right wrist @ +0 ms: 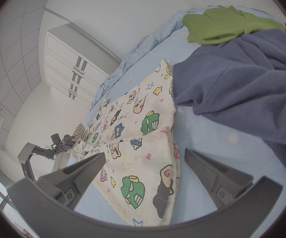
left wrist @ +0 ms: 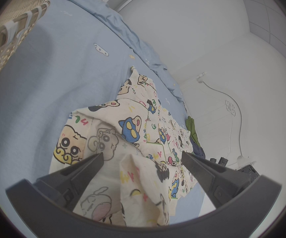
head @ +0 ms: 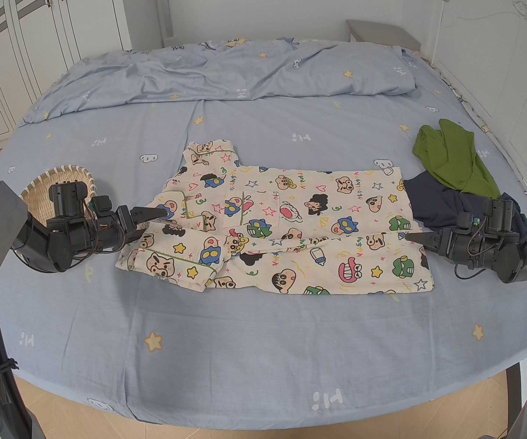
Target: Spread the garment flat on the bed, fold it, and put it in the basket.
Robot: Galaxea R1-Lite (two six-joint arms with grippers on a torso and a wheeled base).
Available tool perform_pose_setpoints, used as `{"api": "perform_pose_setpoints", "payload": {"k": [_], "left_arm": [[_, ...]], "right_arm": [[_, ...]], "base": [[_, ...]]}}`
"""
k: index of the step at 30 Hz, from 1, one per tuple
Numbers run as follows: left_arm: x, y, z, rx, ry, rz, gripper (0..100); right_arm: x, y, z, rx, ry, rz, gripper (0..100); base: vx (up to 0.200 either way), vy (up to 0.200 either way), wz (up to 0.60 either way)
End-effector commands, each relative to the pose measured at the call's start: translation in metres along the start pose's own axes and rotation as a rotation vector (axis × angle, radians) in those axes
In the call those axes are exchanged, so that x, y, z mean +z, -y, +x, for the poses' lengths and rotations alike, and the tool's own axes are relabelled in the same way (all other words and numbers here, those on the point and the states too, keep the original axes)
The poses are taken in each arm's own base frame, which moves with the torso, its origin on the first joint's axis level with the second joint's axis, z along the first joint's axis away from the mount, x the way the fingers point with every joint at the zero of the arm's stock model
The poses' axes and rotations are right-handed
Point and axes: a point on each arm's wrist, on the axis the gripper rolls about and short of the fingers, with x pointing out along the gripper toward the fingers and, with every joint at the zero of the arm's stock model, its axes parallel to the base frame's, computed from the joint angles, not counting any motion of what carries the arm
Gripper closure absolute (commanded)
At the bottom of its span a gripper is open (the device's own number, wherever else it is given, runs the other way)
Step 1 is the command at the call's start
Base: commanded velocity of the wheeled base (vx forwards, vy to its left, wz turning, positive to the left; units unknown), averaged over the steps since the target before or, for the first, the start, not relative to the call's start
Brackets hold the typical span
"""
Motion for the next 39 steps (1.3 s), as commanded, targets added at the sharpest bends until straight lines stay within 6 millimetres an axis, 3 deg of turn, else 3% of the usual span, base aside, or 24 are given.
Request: {"api": "perform_pose_setpoints", "payload": {"k": [1, 10, 14, 15, 18, 19, 21, 22, 23, 27, 30, 34, 39], "left_arm": [[0.010, 0.002, -0.011, 0.006, 0.035, 0.013, 0], [0.039, 0.017, -0.044, 0.032, 0.146, 0.061, 0], [0.040, 0.033, -0.042, 0.054, 0.175, 0.081, 0], [0.031, 0.057, -0.029, 0.045, 0.166, 0.099, 0], [0.014, 0.083, -0.013, 0.042, 0.148, 0.114, 0], [-0.002, 0.105, 0.000, 0.023, 0.118, 0.129, 0], [-0.020, 0.125, 0.015, -0.008, 0.073, 0.140, 0], [-0.020, 0.125, 0.015, -0.008, 0.073, 0.140, 0], [-0.035, 0.140, 0.024, -0.037, 0.032, 0.148, 0], [-0.066, 0.164, 0.042, -0.096, -0.059, 0.161, 0], [-0.078, 0.172, 0.052, -0.112, -0.086, 0.169, 0], [-0.112, 0.167, 0.085, -0.080, -0.154, 0.165, 0], [-0.132, 0.164, 0.099, -0.028, -0.175, 0.166, 0]], "right_arm": [[0.003, -0.002, -0.003, 0.003, 0.009, -0.007, 0], [0.012, -0.007, -0.012, 0.001, 0.040, -0.022, 0], [0.012, -0.008, -0.013, 0.001, 0.043, -0.024, 0], [0.014, -0.009, -0.014, 0.001, 0.049, -0.028, 0], [0.018, -0.013, -0.018, 0.004, 0.060, -0.034, 0], [0.019, -0.014, -0.020, 0.002, 0.066, -0.032, 0], [0.022, -0.017, -0.023, 0.004, 0.075, -0.036, 0], [0.022, -0.017, -0.023, 0.004, 0.075, -0.036, 0], [0.024, -0.019, -0.026, 0.004, 0.083, -0.042, 0], [0.024, -0.021, -0.028, 0.003, 0.088, -0.044, 0], [0.024, -0.021, -0.029, 0.003, 0.088, -0.044, 0], [0.024, -0.023, -0.030, 0.006, 0.087, -0.046, 0], [0.022, -0.024, -0.028, 0.009, 0.082, -0.047, 0]], "base": [[0.000, 0.000, 0.00], [0.000, 0.000, 0.00], [0.000, 0.000, 0.00], [0.000, 0.000, 0.00], [0.000, 0.000, 0.00], [0.000, 0.000, 0.00], [0.000, 0.000, 0.00], [0.000, 0.000, 0.00], [0.000, 0.000, 0.00], [0.000, 0.000, 0.00], [0.000, 0.000, 0.00], [0.000, 0.000, 0.00], [0.000, 0.000, 0.00]]}}
